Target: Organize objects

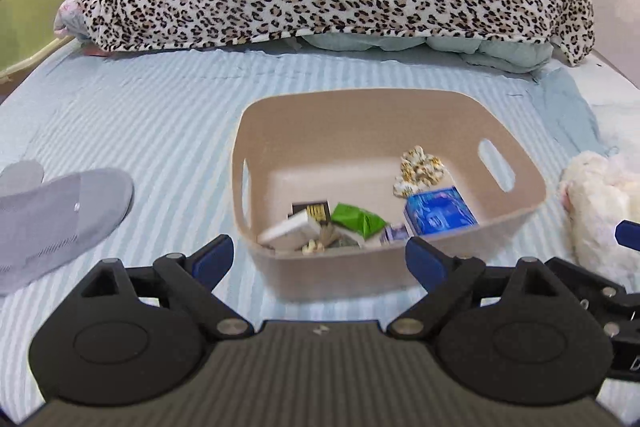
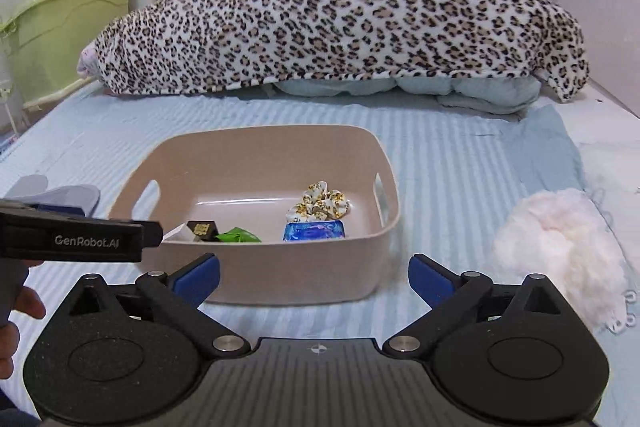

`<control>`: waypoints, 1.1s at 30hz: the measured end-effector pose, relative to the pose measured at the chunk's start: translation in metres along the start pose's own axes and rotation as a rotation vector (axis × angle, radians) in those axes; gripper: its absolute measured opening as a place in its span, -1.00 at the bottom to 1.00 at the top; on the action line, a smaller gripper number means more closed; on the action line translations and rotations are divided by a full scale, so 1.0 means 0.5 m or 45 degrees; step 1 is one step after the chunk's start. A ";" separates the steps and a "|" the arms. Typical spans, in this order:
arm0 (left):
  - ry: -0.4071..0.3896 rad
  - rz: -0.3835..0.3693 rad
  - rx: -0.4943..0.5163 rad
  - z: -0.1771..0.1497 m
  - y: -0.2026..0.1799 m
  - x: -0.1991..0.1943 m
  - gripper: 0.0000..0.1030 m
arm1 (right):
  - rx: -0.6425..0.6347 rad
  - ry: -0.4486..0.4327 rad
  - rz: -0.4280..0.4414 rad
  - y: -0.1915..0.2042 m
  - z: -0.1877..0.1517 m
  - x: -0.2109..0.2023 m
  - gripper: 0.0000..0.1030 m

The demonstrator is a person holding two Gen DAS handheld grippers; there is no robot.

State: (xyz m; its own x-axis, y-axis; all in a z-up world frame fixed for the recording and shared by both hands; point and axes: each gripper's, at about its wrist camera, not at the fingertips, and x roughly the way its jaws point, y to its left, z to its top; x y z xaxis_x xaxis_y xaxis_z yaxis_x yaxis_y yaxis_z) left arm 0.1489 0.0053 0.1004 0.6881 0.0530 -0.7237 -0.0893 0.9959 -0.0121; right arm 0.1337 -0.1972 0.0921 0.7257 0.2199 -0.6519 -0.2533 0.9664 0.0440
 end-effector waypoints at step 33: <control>-0.010 -0.053 0.059 -0.241 0.016 -0.338 0.81 | -0.050 0.002 0.002 0.063 -0.199 -0.338 0.98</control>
State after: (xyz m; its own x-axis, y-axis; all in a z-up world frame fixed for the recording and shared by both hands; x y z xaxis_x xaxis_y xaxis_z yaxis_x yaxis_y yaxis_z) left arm -0.0548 -0.0048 0.1392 0.6964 0.0115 -0.7176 -0.0272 0.9996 -0.0104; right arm -0.0605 -0.2173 0.1284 0.7242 0.2210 -0.6532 -0.2792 0.9601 0.0153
